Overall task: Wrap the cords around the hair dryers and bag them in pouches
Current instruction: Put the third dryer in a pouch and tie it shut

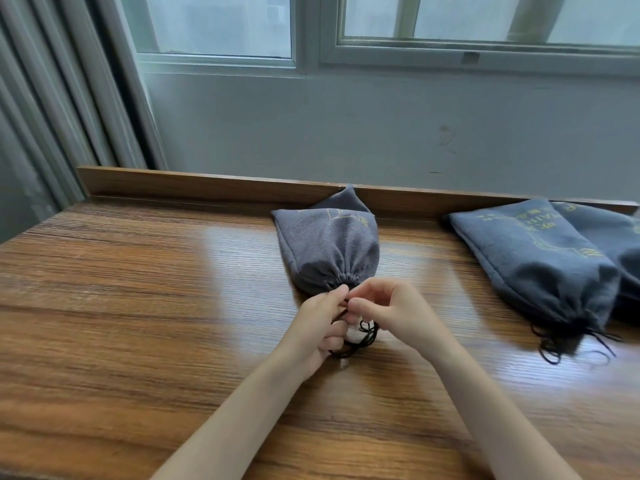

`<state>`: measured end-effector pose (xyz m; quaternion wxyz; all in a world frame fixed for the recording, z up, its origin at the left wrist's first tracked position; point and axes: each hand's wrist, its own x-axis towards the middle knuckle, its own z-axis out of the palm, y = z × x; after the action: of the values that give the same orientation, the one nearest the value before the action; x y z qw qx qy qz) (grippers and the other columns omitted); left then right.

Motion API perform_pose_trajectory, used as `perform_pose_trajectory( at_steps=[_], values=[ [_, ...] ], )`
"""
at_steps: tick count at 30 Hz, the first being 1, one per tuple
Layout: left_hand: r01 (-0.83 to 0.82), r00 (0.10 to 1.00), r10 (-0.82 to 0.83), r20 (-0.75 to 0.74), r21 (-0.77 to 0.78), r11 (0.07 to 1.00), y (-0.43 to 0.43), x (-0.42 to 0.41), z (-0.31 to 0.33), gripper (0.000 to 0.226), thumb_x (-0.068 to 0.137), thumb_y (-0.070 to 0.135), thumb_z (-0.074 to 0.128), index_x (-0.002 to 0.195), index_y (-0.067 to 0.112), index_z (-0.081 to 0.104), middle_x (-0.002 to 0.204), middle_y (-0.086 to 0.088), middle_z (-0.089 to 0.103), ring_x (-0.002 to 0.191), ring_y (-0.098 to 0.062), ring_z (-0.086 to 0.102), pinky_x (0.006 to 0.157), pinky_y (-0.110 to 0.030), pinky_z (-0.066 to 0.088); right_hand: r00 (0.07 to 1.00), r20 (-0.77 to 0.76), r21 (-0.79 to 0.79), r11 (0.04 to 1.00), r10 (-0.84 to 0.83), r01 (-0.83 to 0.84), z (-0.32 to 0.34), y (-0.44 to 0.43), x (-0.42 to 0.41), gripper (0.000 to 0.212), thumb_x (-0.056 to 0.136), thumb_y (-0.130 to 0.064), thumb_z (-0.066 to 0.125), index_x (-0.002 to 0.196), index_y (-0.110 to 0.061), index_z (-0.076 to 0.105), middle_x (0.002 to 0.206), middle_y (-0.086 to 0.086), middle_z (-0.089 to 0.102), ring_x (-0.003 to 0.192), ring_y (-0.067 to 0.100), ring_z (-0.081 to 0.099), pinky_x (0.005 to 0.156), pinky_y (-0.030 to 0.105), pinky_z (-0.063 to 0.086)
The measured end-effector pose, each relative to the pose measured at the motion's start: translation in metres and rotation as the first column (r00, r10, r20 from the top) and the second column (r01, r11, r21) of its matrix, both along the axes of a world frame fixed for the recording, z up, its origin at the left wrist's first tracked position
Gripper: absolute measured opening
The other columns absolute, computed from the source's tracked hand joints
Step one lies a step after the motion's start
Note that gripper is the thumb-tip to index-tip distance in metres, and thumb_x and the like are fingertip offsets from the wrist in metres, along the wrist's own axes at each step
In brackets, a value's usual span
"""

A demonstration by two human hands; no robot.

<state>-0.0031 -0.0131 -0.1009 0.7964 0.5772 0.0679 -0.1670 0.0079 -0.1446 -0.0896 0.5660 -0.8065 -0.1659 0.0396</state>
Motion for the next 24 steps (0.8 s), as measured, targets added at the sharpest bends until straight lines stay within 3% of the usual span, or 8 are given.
perform_pose_trajectory(
  at_steps=[3,7,13,16,21,24],
  values=[
    [-0.056,0.998,0.056,-0.001,-0.036,0.998,-0.001,0.004,-0.002,0.025,0.097,0.018,0.043,0.075,0.009,0.051,0.048,0.004,0.047,0.03,0.002,0.021,0.027,-0.009,0.014,1.0,0.007,-0.095,0.995,0.009,-0.008,0.001,-0.005,0.001,0.016,0.08,-0.005,0.069,0.073,-0.019,0.068,0.061,-0.009,0.065,0.054,-0.003,0.054,0.054,0.01,0.04],
    [-0.107,0.994,0.1,-0.052,-0.131,0.986,-0.001,0.005,0.0,0.025,0.095,0.007,0.044,0.072,0.004,0.052,0.056,0.0,0.046,0.027,0.002,0.022,0.026,-0.008,0.012,0.999,0.006,-0.288,0.956,0.051,-0.047,-0.001,-0.01,0.002,0.028,0.077,-0.006,0.072,0.064,-0.03,0.063,0.052,-0.014,0.059,0.051,-0.006,0.05,0.055,0.012,0.04],
    [-0.163,0.979,0.111,-0.173,-0.326,0.931,-0.001,0.007,-0.002,0.024,0.094,0.0,0.043,0.071,0.004,0.048,0.05,0.0,0.049,0.029,0.0,0.028,0.026,-0.008,0.016,0.971,0.214,-0.483,0.852,-0.108,0.201,-0.014,-0.005,0.008,0.025,0.076,-0.021,0.073,0.06,-0.036,0.06,0.057,-0.013,0.055,0.053,0.0,0.048,0.061,0.026,0.042],
    [-0.17,0.983,0.143,-0.118,-0.265,0.949,-0.004,0.006,-0.004,0.022,0.093,-0.002,0.045,0.073,0.006,0.049,0.054,-0.001,0.052,0.032,0.0,0.034,0.029,-0.007,0.022,0.955,0.218,-0.332,0.905,-0.2,0.265,-0.019,0.003,0.009,0.033,0.077,-0.016,0.071,0.053,-0.031,0.054,0.054,-0.006,0.055,0.046,0.003,0.046,0.051,0.02,0.035],
    [-0.24,0.971,0.237,-0.038,-0.151,0.959,-0.006,0.004,-0.008,0.02,0.091,-0.001,0.051,0.073,0.008,0.053,0.052,0.004,0.058,0.037,0.001,0.044,0.033,-0.008,0.031,0.965,0.025,-0.101,0.96,-0.261,0.263,-0.021,0.008,0.008,0.014,0.082,-0.007,0.065,0.069,-0.01,0.069,0.051,-0.007,0.058,0.043,0.0,0.055,0.047,0.017,0.042],
    [-0.282,0.958,0.285,0.021,-0.107,0.954,-0.005,0.001,-0.01,0.014,0.09,-0.001,0.053,0.078,0.007,0.054,0.057,0.003,0.061,0.041,0.001,0.051,0.038,-0.009,0.038,0.957,-0.159,0.074,0.964,-0.241,0.255,-0.021,0.012,0.006,0.016,0.085,-0.007,0.062,0.073,-0.013,0.07,0.06,-0.005,0.065,0.051,0.001,0.059,0.047,0.013,0.042]
  ],
)
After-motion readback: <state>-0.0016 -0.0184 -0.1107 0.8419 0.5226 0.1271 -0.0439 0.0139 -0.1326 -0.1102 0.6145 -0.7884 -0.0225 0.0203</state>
